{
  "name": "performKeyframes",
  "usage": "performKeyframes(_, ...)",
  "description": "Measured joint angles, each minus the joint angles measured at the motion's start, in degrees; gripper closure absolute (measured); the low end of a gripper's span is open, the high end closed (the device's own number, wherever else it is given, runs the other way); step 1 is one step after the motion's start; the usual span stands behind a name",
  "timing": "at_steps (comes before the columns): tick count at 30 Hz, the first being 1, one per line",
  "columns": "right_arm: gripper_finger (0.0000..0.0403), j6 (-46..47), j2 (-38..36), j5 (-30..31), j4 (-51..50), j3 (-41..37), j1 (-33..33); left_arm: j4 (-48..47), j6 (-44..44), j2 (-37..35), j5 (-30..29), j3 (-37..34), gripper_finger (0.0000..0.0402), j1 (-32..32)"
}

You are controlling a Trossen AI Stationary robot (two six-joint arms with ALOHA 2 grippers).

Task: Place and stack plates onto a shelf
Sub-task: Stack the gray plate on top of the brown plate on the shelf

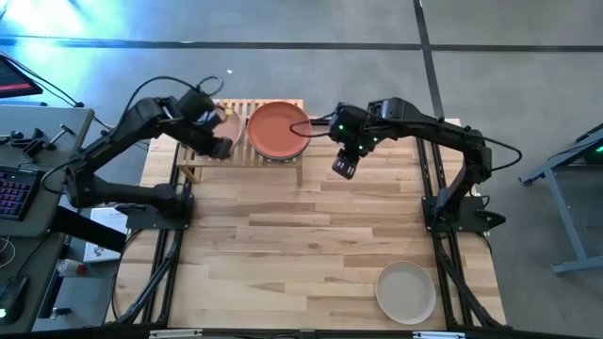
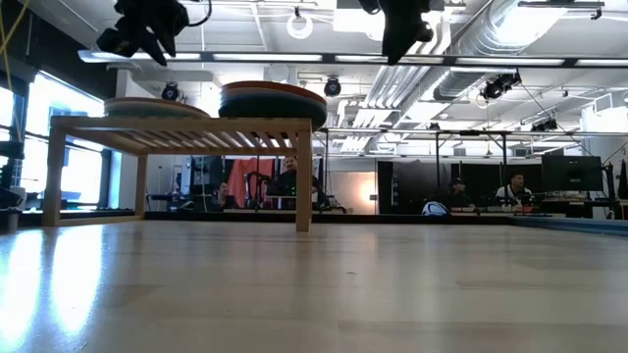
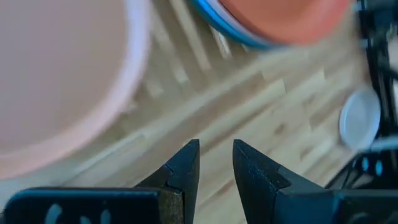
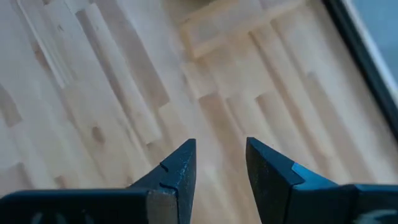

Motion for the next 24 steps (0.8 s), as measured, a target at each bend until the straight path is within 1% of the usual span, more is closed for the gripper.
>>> performKeyframes(5,0.0286,10.44,0.0,0.42,-1.13,0.0,4.29,-0.04,0.43,0.0,-0.62,0.0,0.0316,-8.19)
performKeyframes(9,0.0286,18.34,0.02,3.63,-1.41,0.0,9.32,-0.08,2.31,0.0,-1.01,0.0,0.0316,-14.32)
performKeyframes(14,0.0286,29.43,1.32,7.33,-3.24,0.0,16.86,-0.11,4.04,0.0,-5.28,0.0,0.0316,-21.04)
performKeyframes(21,0.0286,43.52,6.5,9.31,-3.9,-0.02,27.25,-0.33,4.08,0.0,-5.54,0.0,0.0316,-26.76)
performKeyframes(24,0.0286,49.58,9.2,8.79,-3.98,-0.02,30.74,-0.35,4.08,0.0,-5.79,0.02,0.0316,-28.36)
